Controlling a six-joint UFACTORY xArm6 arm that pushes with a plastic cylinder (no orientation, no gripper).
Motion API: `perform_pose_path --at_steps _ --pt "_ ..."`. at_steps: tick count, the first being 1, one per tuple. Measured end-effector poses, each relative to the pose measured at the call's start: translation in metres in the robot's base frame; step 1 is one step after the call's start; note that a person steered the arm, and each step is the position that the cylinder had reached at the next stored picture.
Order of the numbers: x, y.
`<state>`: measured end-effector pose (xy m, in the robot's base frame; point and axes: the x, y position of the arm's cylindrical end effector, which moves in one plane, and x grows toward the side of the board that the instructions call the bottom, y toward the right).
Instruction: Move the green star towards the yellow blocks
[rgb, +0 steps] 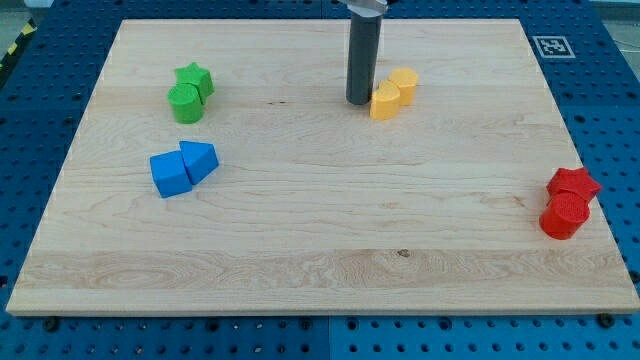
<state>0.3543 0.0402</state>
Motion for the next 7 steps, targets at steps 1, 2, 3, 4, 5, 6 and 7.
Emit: perform_pose_path --at_steps 1,2,3,4,5,6,7 --pt "-0.015 -0.027" --pt "-0.053 -0.064" --pt "-0.079 -0.115" --pt "-0.079 -0.192" --pt "-0.047 -0.244" --pt "-0.006 -0.249" --pt "0.013 -0.229"
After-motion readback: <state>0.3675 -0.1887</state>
